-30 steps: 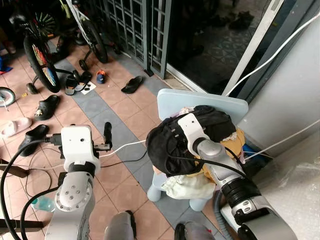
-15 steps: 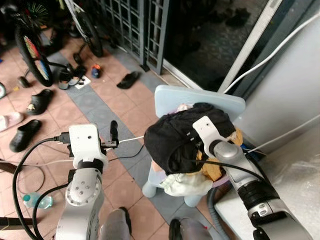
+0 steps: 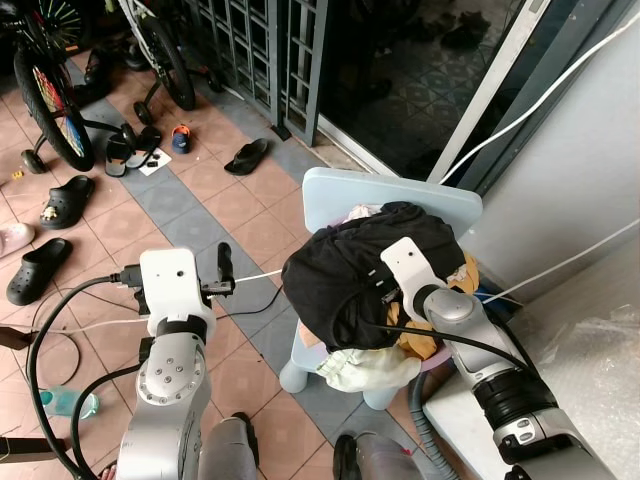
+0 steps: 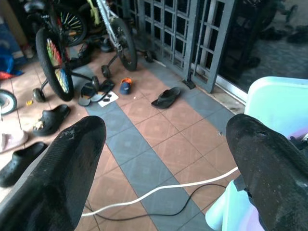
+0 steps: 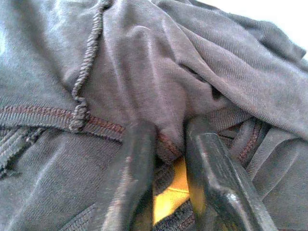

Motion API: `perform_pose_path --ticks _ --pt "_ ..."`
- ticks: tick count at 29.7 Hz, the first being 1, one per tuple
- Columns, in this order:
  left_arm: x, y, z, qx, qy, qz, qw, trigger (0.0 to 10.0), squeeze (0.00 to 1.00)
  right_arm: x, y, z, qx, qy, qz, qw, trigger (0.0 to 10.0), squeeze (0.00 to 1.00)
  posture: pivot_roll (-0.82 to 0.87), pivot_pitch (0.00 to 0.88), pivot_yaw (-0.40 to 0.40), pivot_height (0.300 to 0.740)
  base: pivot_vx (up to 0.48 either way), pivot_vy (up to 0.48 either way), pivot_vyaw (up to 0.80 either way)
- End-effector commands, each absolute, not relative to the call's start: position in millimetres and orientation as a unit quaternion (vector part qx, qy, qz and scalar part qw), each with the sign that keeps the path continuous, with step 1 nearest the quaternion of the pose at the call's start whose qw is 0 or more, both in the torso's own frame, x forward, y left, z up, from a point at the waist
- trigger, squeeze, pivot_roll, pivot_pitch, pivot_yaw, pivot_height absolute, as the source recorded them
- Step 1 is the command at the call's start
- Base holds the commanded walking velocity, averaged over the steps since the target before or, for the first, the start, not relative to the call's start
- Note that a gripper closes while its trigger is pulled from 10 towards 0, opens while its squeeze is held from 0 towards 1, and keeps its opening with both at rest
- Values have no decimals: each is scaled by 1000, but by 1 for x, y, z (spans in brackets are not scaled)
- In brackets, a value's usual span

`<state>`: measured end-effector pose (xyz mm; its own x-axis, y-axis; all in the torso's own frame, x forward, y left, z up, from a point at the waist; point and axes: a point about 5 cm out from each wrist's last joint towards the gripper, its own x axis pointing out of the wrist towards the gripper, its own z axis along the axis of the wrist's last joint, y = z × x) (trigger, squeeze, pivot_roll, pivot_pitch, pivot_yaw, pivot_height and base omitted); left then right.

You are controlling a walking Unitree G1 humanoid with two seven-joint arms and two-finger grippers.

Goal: Clothes washing

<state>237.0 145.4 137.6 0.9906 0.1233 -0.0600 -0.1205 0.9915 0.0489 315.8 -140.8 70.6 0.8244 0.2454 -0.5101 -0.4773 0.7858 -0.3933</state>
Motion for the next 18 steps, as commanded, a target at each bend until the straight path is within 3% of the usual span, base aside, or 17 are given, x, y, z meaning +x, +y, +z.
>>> perform_pose_path --ticks 1,9,18 --pt "239 145 140 29 32 43 998 10000 0 318 -144 79 -269 205 180 924 0 0 40 139 -43 740 0 0 0" --pt "244 155 135 49 32 47 997 10000 0 315 -143 96 -228 151 137 952 0 0 20 86 -8 740 0 0 0" --pt "261 143 134 42 24 13 999 10000 0 316 -144 137 -156 19 55 986 0 0 -1 0 57 740 0 0 0"
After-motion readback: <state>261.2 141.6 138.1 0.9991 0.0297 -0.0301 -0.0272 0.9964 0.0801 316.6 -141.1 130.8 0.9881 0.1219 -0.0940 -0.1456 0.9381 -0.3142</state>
